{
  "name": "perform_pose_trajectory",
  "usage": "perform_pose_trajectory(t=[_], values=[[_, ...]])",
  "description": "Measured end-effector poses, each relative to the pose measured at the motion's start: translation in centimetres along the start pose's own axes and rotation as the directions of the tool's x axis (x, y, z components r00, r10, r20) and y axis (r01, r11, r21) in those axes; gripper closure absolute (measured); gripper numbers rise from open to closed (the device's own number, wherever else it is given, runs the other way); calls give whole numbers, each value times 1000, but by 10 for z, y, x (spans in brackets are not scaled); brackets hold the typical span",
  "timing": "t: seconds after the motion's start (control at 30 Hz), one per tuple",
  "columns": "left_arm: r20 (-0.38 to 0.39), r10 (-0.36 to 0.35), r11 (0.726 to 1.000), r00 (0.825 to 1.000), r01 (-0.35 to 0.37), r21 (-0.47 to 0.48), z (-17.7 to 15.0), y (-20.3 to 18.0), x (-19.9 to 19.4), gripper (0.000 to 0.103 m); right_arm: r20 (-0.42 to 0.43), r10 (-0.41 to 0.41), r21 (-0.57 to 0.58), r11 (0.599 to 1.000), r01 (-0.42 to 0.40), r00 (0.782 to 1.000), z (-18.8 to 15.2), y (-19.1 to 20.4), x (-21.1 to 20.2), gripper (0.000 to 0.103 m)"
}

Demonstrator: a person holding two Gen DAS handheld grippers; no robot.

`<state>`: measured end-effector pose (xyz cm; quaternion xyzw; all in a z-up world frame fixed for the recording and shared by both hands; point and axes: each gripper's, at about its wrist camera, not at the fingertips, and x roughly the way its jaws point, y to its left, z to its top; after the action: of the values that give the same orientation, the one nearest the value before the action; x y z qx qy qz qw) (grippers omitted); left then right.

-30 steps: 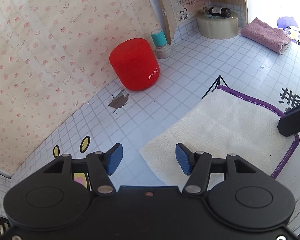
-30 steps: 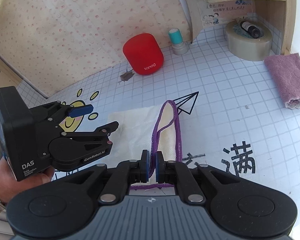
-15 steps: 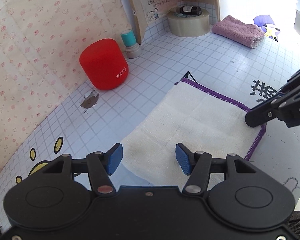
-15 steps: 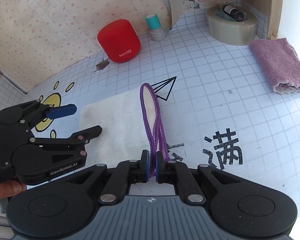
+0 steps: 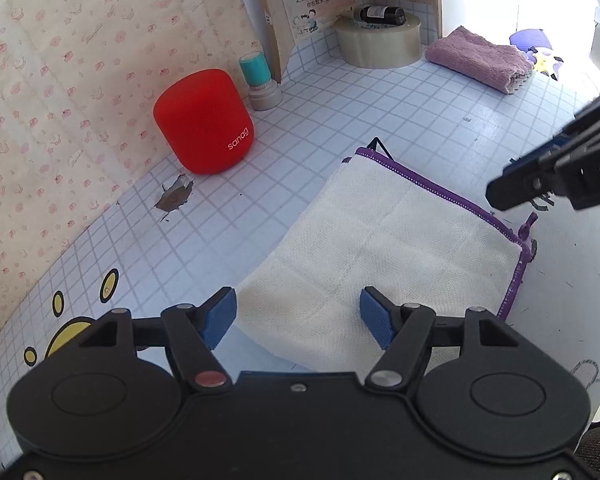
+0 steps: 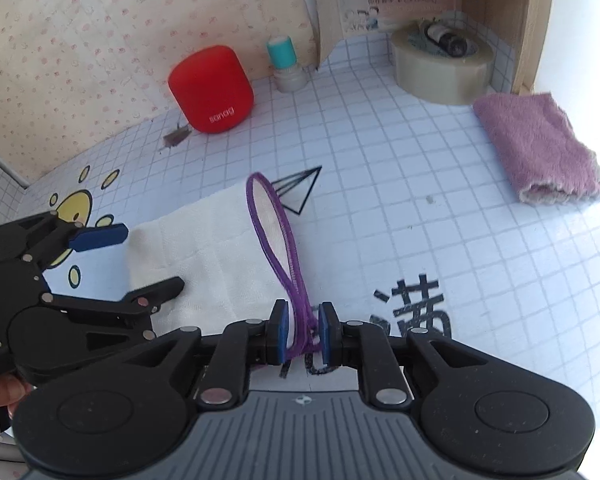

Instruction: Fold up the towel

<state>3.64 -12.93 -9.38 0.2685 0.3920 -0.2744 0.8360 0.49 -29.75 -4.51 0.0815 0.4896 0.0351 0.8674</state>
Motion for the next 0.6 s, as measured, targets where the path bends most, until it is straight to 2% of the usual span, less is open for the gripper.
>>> perform_pose_trajectory(t=[0.23,0.47,0.6], values=[[12,10,1000,1000,-10,-14,4,-2,-10,33,23,98,-100,990,-95,995,30,19,21,88],[14,-18,1000,1000,18,-6,5,-17,-20,33,11,104,-117,988,-102,994,47,17,43,88],[2,-34,999,999,34,-5,4,-29,-21,33,-31,137,-110,984,-140,990,55,12,57,88]])
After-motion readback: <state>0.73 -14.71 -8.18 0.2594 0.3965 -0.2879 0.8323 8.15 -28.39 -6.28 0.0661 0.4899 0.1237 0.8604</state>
